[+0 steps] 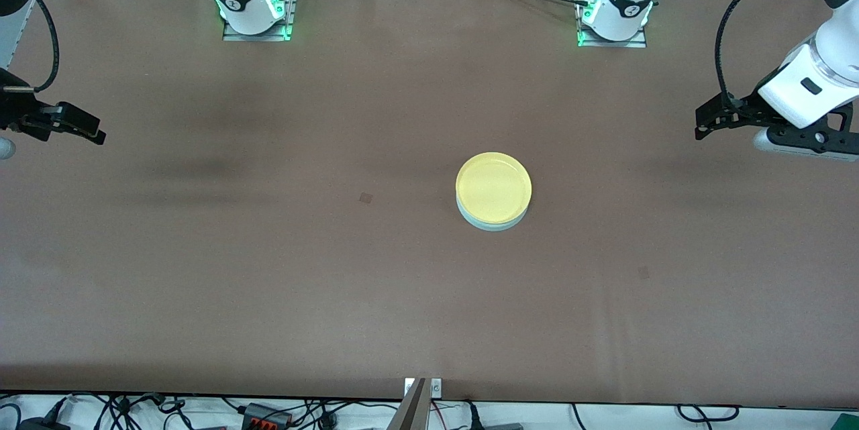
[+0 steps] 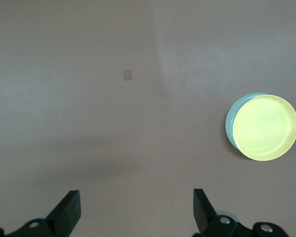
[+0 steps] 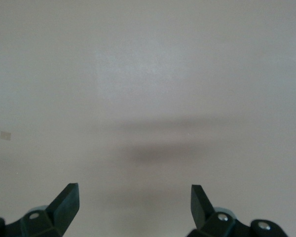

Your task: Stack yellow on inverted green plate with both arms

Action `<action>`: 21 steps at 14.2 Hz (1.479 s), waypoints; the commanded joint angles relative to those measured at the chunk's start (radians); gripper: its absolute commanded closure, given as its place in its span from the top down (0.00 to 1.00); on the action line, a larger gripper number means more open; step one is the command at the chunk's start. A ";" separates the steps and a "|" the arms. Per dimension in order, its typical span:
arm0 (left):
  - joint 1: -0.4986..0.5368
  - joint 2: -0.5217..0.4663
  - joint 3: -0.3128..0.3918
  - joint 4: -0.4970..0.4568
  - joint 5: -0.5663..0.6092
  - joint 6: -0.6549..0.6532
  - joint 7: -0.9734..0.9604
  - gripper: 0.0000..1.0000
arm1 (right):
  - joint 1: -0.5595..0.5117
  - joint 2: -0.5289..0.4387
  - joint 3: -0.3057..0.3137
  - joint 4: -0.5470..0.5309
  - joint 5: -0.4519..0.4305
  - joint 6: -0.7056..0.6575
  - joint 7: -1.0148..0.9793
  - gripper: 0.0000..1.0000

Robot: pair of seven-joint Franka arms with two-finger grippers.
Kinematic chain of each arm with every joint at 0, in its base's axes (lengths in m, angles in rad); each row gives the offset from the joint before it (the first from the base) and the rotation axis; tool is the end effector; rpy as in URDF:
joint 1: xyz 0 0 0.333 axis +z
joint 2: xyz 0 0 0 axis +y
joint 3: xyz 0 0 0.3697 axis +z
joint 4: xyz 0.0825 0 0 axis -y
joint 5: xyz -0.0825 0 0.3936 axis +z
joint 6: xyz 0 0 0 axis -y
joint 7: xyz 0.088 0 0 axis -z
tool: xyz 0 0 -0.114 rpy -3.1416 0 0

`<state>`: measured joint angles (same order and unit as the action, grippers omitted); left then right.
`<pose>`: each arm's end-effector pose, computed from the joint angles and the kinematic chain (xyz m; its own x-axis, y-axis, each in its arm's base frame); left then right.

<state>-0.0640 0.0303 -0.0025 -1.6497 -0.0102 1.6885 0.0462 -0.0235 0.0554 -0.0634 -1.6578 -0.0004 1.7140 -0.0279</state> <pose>0.5815 -0.0398 0.6259 0.9938 -0.1113 0.0090 -0.1114 -0.9937 0.0098 0.5901 -0.0504 0.6095 0.9983 -0.0588 0.0008 -0.0588 -0.9983 0.0039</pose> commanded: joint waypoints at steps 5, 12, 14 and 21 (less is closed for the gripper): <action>0.001 -0.010 -0.002 0.004 0.021 -0.009 0.003 1.00 | -0.004 -0.005 0.005 0.004 -0.004 -0.022 -0.017 1.00; 0.001 -0.010 -0.002 0.004 0.021 -0.009 0.003 1.00 | -0.009 -0.008 0.001 0.004 -0.007 -0.016 -0.029 1.00; 0.001 -0.010 -0.002 0.004 0.021 -0.009 0.003 1.00 | -0.007 -0.012 0.001 0.000 -0.018 -0.020 -0.029 1.00; 0.001 -0.010 -0.002 0.004 0.021 -0.009 0.003 1.00 | -0.007 -0.014 0.001 -0.002 -0.043 -0.022 -0.029 1.00</action>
<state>-0.0640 0.0303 -0.0025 -1.6497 -0.0102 1.6885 0.0462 -0.0249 0.0551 -0.0666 -1.6575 -0.0283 1.7045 -0.0417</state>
